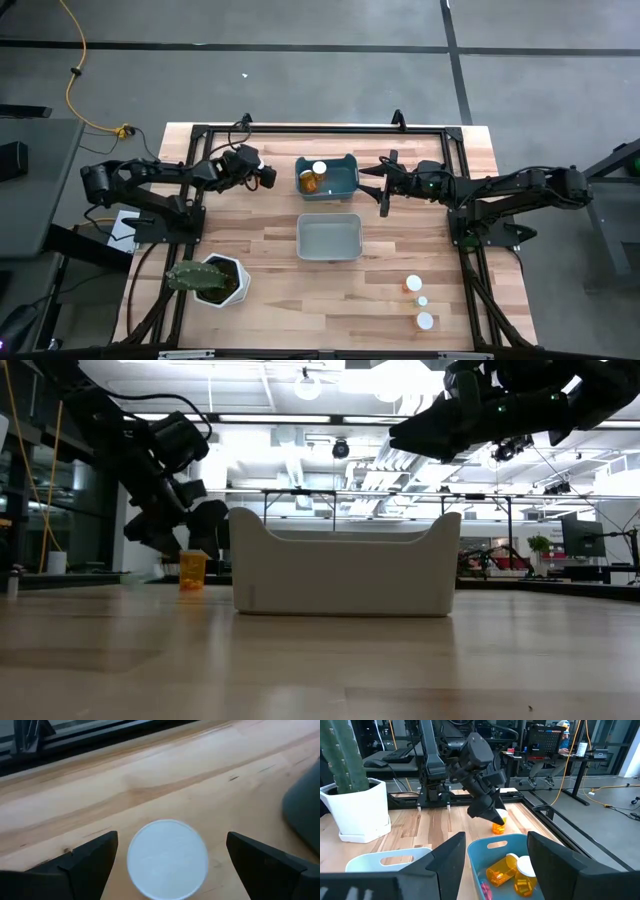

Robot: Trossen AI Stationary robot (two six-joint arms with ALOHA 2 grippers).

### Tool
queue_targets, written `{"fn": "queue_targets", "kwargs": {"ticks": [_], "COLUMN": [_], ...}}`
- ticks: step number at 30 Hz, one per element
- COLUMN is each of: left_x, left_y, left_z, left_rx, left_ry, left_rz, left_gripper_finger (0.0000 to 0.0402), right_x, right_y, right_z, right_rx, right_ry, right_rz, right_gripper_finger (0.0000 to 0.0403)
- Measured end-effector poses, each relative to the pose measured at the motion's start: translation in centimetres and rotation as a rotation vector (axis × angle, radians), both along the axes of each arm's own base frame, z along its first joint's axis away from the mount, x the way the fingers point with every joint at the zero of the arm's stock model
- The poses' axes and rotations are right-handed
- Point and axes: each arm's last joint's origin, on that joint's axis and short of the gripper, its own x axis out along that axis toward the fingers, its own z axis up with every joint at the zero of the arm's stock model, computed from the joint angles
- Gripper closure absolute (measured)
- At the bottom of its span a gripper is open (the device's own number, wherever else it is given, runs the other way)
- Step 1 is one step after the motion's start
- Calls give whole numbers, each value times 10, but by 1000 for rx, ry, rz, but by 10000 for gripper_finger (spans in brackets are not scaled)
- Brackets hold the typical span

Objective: Pick and place medicine bottles into bin by pill shape (circle, oval)
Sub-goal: Put the orange capsule bottle into the blue bin

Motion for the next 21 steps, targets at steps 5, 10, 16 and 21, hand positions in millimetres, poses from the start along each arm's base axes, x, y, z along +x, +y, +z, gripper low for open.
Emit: {"fn": "queue_targets", "kwargs": {"ticks": [5,10,16,21], "left_x": [0,0,0,0], "left_y": [0,0,0,0], "left_z": [0,0,0,0], "left_rx": [8,9,9,8], "left_ry": [7,11,10,13], "left_rz": [1,-2,-4,-3], "left_gripper_finger": [40,40,55,97], "right_x": [0,0,0,0], "right_y": [0,0,0,0], "right_z": [0,0,0,0], "right_rx": [0,0,0,0], "right_ry": [0,0,0,0], "right_rz": [0,0,0,0], "right_gripper_finger": [197,197,197,197]}}
